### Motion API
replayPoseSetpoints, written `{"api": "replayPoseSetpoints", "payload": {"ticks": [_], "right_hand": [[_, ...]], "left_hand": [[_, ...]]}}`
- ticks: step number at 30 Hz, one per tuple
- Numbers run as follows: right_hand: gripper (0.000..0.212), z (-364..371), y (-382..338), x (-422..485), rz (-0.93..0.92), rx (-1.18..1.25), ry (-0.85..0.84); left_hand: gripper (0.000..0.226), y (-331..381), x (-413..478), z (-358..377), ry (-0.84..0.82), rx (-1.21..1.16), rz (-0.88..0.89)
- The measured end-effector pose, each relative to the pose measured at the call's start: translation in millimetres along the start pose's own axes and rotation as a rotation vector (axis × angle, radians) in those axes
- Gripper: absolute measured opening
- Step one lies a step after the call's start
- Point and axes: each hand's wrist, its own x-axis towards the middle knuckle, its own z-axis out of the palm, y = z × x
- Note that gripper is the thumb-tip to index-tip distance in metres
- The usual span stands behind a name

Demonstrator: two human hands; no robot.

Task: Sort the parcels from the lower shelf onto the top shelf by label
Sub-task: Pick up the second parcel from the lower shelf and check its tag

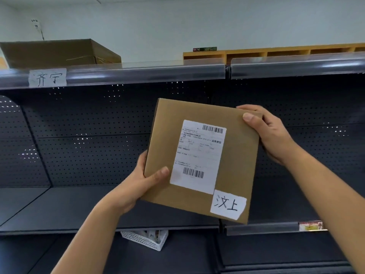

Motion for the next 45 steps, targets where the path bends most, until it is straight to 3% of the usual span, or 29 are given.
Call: {"api": "replayPoseSetpoints", "payload": {"ticks": [3, 8, 11, 14, 18, 25, 40, 45], "right_hand": [[0.026, 5.4, -12.9, 12.6, 0.003, 0.017, 0.062], [0.059, 20.0, -0.7, -3.9, 0.084, 0.099, 0.064], [0.069, 29.3, 10.2, -35.2, 0.157, 0.16, -0.012], [0.061, 45.2, 17.7, -70.6, 0.141, 0.145, -0.044], [0.048, 64.4, 27.2, -100.3, 0.142, 0.185, 0.073], [0.066, 81.9, 36.4, -130.5, 0.236, 0.313, 0.177], [0.042, 92.9, 18.4, -138.1, 0.266, 0.276, 0.175], [0.041, 85.5, 10.8, -147.9, 0.272, 0.269, 0.281]], "left_hand": [[0.069, -5.8, -1.1, 18.3, 0.054, -0.114, 0.097], [0.056, -0.3, 0.3, 32.7, 0.149, -0.366, 0.127], [0.054, 5.4, 3.7, 32.8, 0.237, -0.446, 0.115], [0.048, 9.0, 1.7, 27.1, 0.276, -0.435, 0.112], [0.038, 1.1, -6.7, 26.0, 0.263, -0.375, 0.093], [0.044, -22.9, -28.0, 28.3, 0.29, -0.37, 0.119], [0.033, -17.4, -46.8, 25.2, 0.352, -0.337, 0.015], [0.042, -12.9, -47.8, 30.1, 0.303, -0.366, -0.03]]}}
